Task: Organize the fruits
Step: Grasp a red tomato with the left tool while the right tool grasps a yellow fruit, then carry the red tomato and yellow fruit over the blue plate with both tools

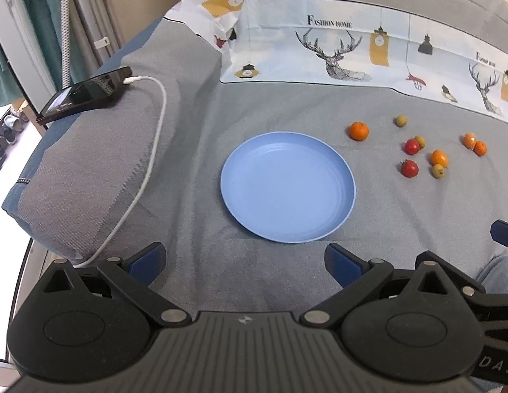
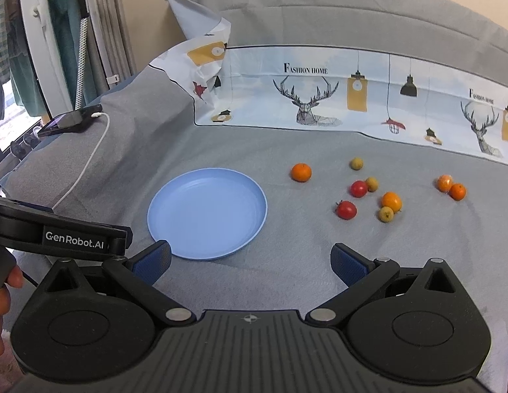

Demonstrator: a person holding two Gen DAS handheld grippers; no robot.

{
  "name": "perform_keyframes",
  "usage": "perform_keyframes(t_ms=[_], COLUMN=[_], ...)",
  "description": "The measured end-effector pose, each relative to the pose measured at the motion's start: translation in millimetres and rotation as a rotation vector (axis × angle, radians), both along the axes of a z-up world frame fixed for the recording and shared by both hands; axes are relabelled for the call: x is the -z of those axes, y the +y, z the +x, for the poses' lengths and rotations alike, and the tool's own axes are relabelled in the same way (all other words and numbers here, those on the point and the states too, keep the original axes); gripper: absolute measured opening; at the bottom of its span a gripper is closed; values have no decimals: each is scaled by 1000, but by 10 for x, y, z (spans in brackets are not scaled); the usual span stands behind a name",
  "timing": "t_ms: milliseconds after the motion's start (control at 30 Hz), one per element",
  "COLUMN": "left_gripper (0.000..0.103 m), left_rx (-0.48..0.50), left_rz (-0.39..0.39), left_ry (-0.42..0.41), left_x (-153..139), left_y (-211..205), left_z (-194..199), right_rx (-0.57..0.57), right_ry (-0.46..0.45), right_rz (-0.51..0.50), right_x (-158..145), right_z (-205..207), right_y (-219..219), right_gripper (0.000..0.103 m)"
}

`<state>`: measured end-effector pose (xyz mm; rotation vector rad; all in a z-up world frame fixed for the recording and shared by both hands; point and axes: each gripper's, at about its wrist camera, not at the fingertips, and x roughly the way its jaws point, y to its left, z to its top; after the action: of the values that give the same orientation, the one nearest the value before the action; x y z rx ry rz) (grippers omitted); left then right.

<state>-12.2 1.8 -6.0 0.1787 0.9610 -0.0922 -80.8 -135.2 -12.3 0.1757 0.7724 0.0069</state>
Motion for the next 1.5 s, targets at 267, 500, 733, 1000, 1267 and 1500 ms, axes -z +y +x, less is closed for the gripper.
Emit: perform_keyframes(t_ms=[267,500,733,1000,1267,1500], left_gripper=[103,103,103,103,82,39], left_rx=[56,131,144,156,128,210], left_rz=[-57,-115,-142,-47,-54,-61], left_ry=[75,148,173,223,280,232], left_x=[39,188,631,1166,1545,1451], left_y=[-362,-1196,-2025,-2583,-2692,-2682], left_z=[188,572,1079,1562,1908,1849], right_rx=[206,574,932,1079,1121,1091], right_ry=[-120,-102,-69,-8,140,102], right_rz=[-26,-9,23,34,-48,-143], right_x=[-84,160,714,1546,2201,2186], right_z=[-11,-108,-92,330,722,681], right_y=[-663,-1952,-3441,-4794,-5349,-5148], right_gripper=[103,103,103,102,87,26])
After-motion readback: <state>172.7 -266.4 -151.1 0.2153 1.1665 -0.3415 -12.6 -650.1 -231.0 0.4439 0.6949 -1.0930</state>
